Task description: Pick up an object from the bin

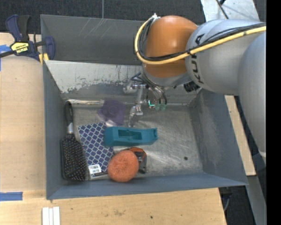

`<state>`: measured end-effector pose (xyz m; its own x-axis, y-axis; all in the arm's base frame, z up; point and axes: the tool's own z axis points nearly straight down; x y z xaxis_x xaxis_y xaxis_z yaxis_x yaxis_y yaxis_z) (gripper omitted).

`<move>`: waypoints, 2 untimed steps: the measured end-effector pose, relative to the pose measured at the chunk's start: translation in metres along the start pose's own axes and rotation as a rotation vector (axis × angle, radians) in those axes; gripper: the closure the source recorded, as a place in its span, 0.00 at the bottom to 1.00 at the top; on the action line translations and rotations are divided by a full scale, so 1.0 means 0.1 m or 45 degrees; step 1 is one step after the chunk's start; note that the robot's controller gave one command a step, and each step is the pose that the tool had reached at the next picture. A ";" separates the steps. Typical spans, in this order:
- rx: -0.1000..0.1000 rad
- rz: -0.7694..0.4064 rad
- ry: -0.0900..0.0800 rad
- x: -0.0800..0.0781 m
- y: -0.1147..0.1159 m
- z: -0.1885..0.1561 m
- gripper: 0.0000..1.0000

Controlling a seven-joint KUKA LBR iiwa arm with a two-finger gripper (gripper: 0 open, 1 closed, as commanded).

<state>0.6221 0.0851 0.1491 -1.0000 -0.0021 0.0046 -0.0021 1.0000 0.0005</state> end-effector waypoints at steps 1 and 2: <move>-0.001 0.002 -0.010 -0.02 0.00 -0.05 0.00; 0.001 -0.071 -0.026 -0.02 0.07 0.40 0.00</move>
Offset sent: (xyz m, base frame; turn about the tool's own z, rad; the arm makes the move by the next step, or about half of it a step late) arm -0.0051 0.0136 -0.0791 -0.0963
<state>0.6242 0.0919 0.1093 -0.9982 -0.0576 -0.0160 -0.0576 0.9983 -0.0003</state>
